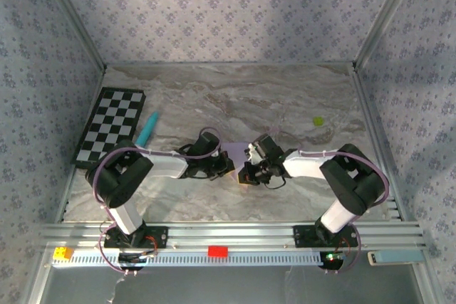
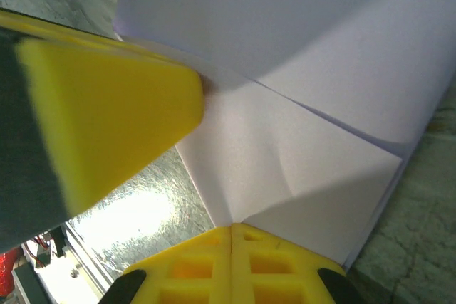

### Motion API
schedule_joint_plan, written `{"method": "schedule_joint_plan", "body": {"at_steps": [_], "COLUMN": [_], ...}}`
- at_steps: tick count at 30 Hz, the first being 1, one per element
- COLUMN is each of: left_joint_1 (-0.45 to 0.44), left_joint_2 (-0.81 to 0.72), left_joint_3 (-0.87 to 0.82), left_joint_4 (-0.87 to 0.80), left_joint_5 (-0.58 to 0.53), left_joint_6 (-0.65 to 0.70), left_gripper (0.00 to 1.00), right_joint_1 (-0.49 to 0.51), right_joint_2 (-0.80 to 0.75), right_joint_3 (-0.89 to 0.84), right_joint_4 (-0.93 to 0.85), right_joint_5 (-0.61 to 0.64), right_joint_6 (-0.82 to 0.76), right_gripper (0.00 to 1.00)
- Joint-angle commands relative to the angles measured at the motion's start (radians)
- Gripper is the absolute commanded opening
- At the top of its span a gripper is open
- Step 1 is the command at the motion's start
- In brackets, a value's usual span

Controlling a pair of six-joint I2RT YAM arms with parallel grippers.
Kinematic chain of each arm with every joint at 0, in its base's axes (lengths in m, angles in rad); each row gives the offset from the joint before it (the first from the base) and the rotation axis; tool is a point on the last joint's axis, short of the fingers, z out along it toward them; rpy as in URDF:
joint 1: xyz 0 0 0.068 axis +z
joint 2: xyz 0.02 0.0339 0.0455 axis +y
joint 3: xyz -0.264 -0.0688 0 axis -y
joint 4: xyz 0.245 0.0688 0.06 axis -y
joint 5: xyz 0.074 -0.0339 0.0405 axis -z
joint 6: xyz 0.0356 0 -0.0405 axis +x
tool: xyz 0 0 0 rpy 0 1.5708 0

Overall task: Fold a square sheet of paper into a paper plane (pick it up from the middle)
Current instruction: Third fold the triangle at the center of the table.

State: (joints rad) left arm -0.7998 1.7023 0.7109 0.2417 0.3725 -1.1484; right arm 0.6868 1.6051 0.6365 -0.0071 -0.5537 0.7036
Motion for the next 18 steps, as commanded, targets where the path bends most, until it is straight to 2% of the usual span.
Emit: {"method": "schedule_joint_plan", "body": {"at_steps": [1,11,18], "left_joint_1": [-0.005,-0.03,0.006], "left_joint_2": [-0.049,0.008,0.023], "left_joint_3": [0.036,-0.014,-0.01], "left_joint_4": [-0.062,-0.003,-0.118], "left_joint_5": [-0.005,0.012,-0.055], "left_joint_6": [0.047,-0.02,0.012], "left_gripper": [0.05,0.02,0.0], "right_joint_1": [-0.003,-0.003,-0.004], "right_joint_2": [0.035,0.024,0.019], "right_joint_3": [-0.023,-0.032,-0.041], "right_joint_4": [-0.08,-0.085,-0.094], "right_joint_5": [0.063,0.078,0.09], "right_joint_6": [0.003,0.009,0.005], "right_gripper": [0.01,0.0,0.0]}}
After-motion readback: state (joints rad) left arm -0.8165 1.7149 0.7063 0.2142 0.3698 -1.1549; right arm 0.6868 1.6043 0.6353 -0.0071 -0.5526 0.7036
